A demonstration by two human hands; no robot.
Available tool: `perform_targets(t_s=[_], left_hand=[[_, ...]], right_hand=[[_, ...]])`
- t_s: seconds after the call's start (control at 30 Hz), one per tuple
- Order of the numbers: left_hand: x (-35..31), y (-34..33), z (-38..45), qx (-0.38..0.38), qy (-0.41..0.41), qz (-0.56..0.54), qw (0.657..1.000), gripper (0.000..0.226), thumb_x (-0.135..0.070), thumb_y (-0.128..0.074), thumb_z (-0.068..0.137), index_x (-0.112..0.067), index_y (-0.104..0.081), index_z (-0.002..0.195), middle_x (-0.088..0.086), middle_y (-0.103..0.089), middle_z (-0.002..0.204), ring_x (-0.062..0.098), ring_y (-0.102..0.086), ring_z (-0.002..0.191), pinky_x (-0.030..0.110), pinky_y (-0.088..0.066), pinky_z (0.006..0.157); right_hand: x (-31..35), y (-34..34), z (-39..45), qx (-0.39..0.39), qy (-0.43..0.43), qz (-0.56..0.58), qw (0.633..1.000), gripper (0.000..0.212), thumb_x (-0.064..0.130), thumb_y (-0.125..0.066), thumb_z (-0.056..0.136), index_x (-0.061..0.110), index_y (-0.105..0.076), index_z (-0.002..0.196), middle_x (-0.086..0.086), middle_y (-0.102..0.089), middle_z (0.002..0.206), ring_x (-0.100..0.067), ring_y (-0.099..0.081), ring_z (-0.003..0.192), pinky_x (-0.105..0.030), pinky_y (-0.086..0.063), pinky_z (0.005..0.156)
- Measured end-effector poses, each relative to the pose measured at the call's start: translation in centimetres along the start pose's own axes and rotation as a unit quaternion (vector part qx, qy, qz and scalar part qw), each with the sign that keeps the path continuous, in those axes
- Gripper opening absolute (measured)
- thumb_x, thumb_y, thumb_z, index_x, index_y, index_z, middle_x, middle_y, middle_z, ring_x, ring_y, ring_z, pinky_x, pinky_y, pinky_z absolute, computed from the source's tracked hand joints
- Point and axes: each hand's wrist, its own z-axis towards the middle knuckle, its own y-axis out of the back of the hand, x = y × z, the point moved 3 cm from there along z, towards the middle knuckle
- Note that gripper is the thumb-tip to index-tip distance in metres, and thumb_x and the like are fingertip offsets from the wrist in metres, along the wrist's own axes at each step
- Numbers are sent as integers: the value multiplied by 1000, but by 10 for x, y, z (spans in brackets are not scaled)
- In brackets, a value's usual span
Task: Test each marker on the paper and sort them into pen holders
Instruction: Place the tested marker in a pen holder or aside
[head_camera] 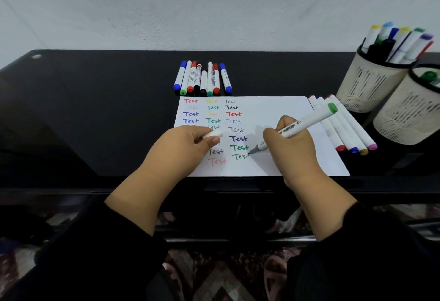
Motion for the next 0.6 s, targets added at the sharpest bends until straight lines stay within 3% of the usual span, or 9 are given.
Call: perform_targets(t_s=[0.13, 0.27, 0.33, 0.47, 0.6], left_hand=[[-1, 0, -1, -4, -4, -12, 1000, 32, -46, -51, 91, -34, -62, 120, -21, -52, 87, 1, -47, 81, 8, -33, 63], [-3, -1, -2, 9, -3, -22, 1000, 36, -45, -53, 91, -34, -58, 125, -20, -55, 101, 1, -49, 80, 13, -34, 62], [-4, -1, -3, 27, 0, -43, 999, 35, -43, -56, 89, -36, -58, 124, -24, -50, 95, -1, -50, 77, 10, -33, 63], [-6, -3, -3, 77, 11, -120, 990, 26, -40, -62, 86, -40, -64, 112, -29, -56, 87, -9, -50, 77, 9, -36, 64], [-11, -3, -6, 107, -2, -175, 979, 13, -39, -65, 83, -50, -62, 90, -34, -58, 84, -22, -49, 74, -1, -37, 59]], right_hand=[[1, 0, 0, 8, -2, -1, 1000, 37, 3, -50, 87, 14, -26, 61, 15, -38, 30, 6, -42, 35, -10, -26, 39], [-2, 3, 2, -4, -26, 39, 999, 37, 2, -50, 84, 17, -29, 58, 13, -38, 32, 0, -41, 35, -16, -28, 45], [-4, 6, 5, -20, -46, 83, 995, 40, 3, -52, 80, 22, -34, 48, 10, -40, 39, -9, -35, 43, -24, -27, 50], [-1, 7, 8, -21, -77, 201, 976, 40, 3, -56, 84, 20, -32, 56, -1, -43, 48, -11, -29, 44, -20, -23, 42], [7, 4, 7, 0, -76, 259, 963, 43, 4, -56, 88, 19, -30, 57, 2, -39, 45, -8, -30, 40, -18, -23, 39]])
